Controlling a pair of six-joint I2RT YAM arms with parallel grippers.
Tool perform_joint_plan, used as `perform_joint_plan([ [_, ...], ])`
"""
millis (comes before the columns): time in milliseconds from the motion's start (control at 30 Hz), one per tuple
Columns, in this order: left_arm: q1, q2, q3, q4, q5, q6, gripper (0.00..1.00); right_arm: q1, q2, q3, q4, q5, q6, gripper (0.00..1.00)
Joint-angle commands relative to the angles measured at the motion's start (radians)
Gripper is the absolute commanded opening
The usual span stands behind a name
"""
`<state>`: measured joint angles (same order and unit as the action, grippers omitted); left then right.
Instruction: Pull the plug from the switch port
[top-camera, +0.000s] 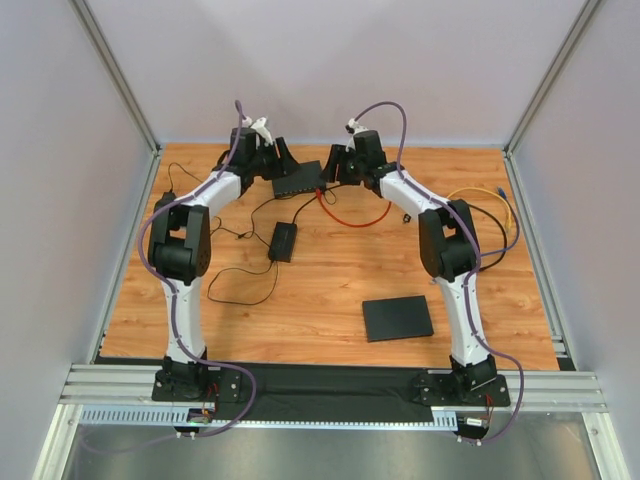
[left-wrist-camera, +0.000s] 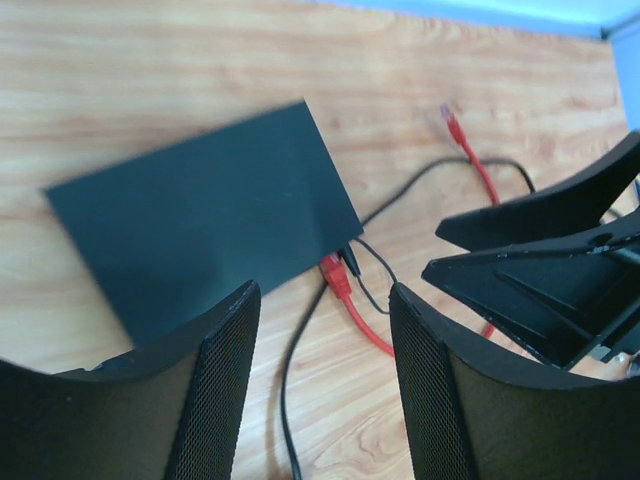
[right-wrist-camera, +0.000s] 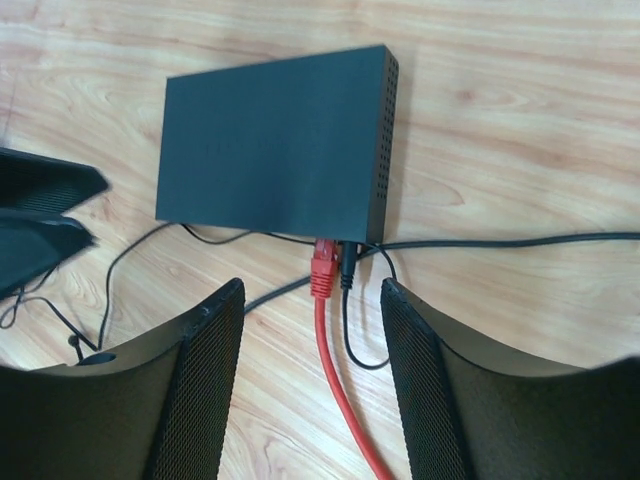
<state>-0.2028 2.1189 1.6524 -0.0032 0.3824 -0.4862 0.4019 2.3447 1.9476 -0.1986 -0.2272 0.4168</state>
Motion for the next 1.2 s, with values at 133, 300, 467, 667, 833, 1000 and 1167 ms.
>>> perform_joint_plan([
  [133, -0.027, 0.032, 0.027, 0.098, 0.05, -0.002, 0.62, -0.003, -0.036, -0.074, 0.025, -0.061, -0.039, 0.56],
  [300, -0.04, 0.075, 0.07, 0.086, 0.049, -0.005, 0.61, 0.006, -0.018, -0.085, 0.047, -0.119, 0.007, 0.53],
  [467, -0.04, 0.079, 0.063, 0.091, 0.03, -0.009, 0.61, 0.057, -0.015, -0.049, 0.033, -0.106, -0.041, 0.53],
  [667, -0.041, 0.046, 0.041, 0.078, -0.01, 0.017, 0.61, 0.095, 0.059, 0.051, -0.034, -0.135, -0.027, 0.44],
  [833, -0.034, 0.023, 0.027, 0.063, -0.045, 0.034, 0.61, 0.118, 0.105, 0.108, -0.073, -0.136, -0.015, 0.42],
  [1000, 0.003, 0.012, -0.011, 0.098, -0.028, -0.032, 0.6, 0.155, 0.16, 0.184, -0.169, -0.127, -0.039, 0.43],
  [1167, 0.048, -0.022, -0.055, 0.103, -0.034, -0.054, 0.6, 0.196, 0.166, 0.225, -0.239, -0.092, -0.075, 0.46],
])
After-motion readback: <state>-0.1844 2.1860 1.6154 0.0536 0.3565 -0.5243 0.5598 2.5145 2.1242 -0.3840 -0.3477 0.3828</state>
